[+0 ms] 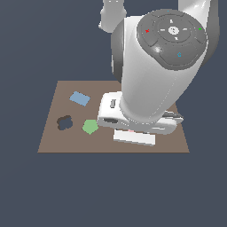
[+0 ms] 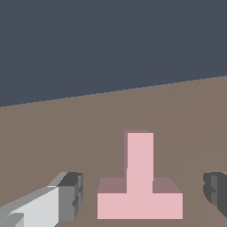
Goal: Insert a designated object into the corresponding slot on a board.
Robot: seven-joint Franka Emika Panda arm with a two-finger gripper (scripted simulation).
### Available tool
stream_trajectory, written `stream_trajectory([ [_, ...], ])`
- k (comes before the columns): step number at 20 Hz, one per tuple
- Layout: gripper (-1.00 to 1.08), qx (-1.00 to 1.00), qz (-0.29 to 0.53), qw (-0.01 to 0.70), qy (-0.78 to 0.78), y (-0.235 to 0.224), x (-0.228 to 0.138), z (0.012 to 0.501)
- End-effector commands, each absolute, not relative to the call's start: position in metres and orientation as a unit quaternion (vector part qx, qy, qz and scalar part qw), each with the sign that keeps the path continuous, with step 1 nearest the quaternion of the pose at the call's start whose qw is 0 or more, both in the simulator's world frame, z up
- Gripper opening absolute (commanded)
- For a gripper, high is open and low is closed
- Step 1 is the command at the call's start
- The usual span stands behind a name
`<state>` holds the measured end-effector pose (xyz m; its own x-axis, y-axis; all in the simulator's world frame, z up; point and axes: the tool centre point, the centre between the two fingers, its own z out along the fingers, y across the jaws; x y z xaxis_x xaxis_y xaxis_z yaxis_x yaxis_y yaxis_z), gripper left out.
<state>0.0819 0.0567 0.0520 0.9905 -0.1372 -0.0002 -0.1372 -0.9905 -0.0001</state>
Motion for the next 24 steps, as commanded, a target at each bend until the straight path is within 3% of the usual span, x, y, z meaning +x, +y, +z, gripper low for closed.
stream_trajectory([
  [1, 1.00, -0.998, 0.000, 0.000, 0.070, 0.058, 0.084, 0.050],
  [14, 1.00, -0.998, 0.000, 0.000, 0.070, 0.058, 0.084, 0.030],
  [15, -1.00, -0.998, 0.000, 0.000, 0.070, 0.058, 0.084, 0.030],
  [24, -1.00, -0.998, 0.000, 0.000, 0.070, 0.058, 0.084, 0.030],
])
